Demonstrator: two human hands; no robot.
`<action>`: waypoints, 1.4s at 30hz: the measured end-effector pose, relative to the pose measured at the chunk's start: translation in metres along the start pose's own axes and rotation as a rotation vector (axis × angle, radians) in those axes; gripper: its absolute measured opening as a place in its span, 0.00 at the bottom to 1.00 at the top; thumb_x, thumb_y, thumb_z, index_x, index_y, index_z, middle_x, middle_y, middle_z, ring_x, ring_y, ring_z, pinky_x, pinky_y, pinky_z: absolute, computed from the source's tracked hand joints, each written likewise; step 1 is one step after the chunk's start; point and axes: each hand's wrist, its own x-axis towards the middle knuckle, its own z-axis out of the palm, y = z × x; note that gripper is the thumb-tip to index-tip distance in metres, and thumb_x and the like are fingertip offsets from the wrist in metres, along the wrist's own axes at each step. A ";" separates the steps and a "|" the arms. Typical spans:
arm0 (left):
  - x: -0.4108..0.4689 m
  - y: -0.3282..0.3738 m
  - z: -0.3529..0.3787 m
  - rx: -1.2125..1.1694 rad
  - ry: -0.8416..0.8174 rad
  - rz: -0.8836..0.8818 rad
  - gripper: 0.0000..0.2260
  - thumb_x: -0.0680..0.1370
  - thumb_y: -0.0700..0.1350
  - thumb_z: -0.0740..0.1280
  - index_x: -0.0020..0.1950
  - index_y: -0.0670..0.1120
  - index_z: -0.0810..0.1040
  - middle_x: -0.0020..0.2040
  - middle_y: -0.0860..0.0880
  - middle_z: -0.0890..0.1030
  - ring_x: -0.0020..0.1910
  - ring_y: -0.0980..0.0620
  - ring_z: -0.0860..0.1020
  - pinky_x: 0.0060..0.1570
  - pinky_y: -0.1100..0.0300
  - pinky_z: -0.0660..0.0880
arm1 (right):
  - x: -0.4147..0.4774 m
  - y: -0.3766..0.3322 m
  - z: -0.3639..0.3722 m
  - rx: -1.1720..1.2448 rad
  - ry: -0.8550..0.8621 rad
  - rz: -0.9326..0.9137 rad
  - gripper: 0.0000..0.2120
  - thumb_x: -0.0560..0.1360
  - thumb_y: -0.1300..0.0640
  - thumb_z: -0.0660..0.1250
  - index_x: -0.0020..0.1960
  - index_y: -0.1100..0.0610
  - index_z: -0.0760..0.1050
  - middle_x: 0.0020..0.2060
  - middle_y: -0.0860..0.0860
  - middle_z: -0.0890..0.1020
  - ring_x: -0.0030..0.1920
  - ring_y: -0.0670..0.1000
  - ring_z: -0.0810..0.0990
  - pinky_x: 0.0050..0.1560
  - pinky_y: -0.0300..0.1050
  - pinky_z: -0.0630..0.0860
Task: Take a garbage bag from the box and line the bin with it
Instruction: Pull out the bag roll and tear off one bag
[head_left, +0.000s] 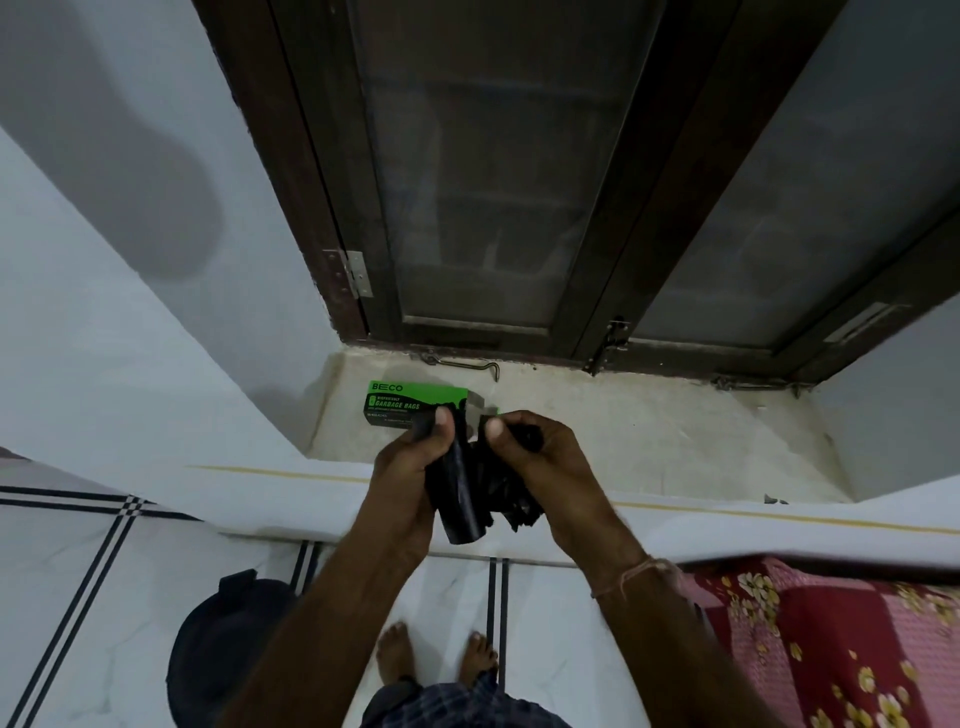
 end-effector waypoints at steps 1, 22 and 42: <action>0.001 0.003 -0.002 0.019 0.013 0.004 0.19 0.81 0.50 0.67 0.65 0.39 0.81 0.59 0.38 0.85 0.60 0.39 0.83 0.60 0.44 0.79 | -0.002 -0.002 -0.001 -0.006 -0.065 0.023 0.08 0.78 0.57 0.73 0.51 0.62 0.83 0.42 0.56 0.87 0.44 0.52 0.86 0.47 0.45 0.83; 0.006 -0.003 -0.001 -0.427 -0.107 -0.078 0.20 0.79 0.58 0.62 0.59 0.42 0.73 0.45 0.44 0.76 0.46 0.46 0.76 0.49 0.53 0.84 | -0.014 0.004 0.031 0.058 0.148 0.037 0.15 0.84 0.58 0.63 0.39 0.57 0.76 0.30 0.46 0.81 0.33 0.45 0.79 0.36 0.39 0.76; 0.000 0.008 -0.020 -0.295 -0.247 -0.047 0.21 0.83 0.59 0.59 0.59 0.41 0.73 0.46 0.43 0.76 0.47 0.45 0.77 0.51 0.52 0.82 | -0.016 -0.006 0.024 0.398 -0.161 0.104 0.14 0.83 0.59 0.64 0.60 0.69 0.80 0.53 0.61 0.84 0.57 0.59 0.83 0.62 0.54 0.81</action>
